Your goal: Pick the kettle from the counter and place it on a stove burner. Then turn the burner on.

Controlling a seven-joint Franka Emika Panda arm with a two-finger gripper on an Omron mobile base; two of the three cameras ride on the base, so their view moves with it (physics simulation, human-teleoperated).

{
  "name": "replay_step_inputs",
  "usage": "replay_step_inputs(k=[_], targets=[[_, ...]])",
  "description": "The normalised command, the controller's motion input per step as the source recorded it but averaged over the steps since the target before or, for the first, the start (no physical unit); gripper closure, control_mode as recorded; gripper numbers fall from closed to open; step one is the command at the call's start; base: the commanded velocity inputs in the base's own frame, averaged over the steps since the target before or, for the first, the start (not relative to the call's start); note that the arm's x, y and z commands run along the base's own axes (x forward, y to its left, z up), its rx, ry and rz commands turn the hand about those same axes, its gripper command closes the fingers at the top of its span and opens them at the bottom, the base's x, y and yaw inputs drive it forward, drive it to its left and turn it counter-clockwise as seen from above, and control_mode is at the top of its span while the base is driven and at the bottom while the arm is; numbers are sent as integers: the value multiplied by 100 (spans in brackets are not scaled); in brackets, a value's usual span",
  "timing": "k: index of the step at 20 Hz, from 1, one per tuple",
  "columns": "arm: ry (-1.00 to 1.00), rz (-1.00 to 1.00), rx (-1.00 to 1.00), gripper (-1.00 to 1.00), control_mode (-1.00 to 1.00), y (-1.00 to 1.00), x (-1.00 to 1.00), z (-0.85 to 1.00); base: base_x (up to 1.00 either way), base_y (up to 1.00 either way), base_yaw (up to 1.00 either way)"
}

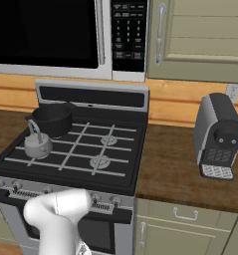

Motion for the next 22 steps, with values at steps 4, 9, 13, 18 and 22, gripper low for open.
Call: replay_step_inputs(k=[4,9,13,18,22], targets=[[0,-3,-6,-100,-100,41,22,-25,0,0,0],[0,-1,-3,-100,-100,46,16,-23,0,0,0],[0,0,0,-100,-100,4,4,-11,0,0,0],[0,0,-2,-100,-100,3,31,-30,0,0,0],[0,0,-2,-100,-100,0,52,-27,0,0,0]])
